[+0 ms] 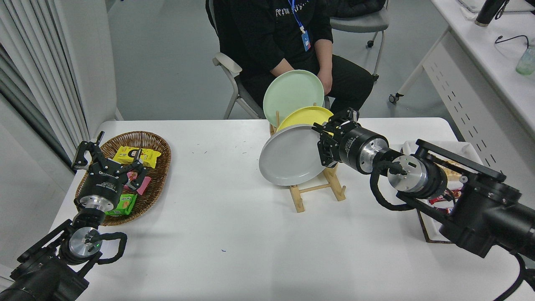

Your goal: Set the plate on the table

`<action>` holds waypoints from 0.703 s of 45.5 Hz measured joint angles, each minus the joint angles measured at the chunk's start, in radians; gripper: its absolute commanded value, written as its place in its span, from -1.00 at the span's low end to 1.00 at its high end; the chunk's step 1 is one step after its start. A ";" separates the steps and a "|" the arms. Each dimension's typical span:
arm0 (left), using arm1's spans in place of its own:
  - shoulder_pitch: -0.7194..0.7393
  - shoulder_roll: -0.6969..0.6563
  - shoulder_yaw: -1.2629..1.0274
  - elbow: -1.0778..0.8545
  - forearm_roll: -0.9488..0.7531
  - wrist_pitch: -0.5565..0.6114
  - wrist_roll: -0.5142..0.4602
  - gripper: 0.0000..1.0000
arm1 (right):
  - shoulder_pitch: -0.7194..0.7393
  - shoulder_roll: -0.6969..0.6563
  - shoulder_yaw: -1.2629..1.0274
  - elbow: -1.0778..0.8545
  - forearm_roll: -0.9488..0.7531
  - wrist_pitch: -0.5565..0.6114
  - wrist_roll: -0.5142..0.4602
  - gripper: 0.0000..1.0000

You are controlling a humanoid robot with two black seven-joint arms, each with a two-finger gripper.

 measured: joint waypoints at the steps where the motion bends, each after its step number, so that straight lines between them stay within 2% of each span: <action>1: 0.000 0.000 0.000 0.000 0.000 0.000 0.000 0.96 | 0.000 0.003 0.002 0.000 0.006 0.002 0.001 -1.00; 16: 0.000 0.000 0.000 0.000 0.000 0.000 0.000 0.96 | -0.013 0.047 0.019 -0.007 0.110 0.050 0.014 -1.00; 32: 0.000 0.000 0.000 0.000 0.000 0.000 -0.001 0.96 | -0.045 0.071 0.020 -0.015 0.283 0.151 0.091 -1.00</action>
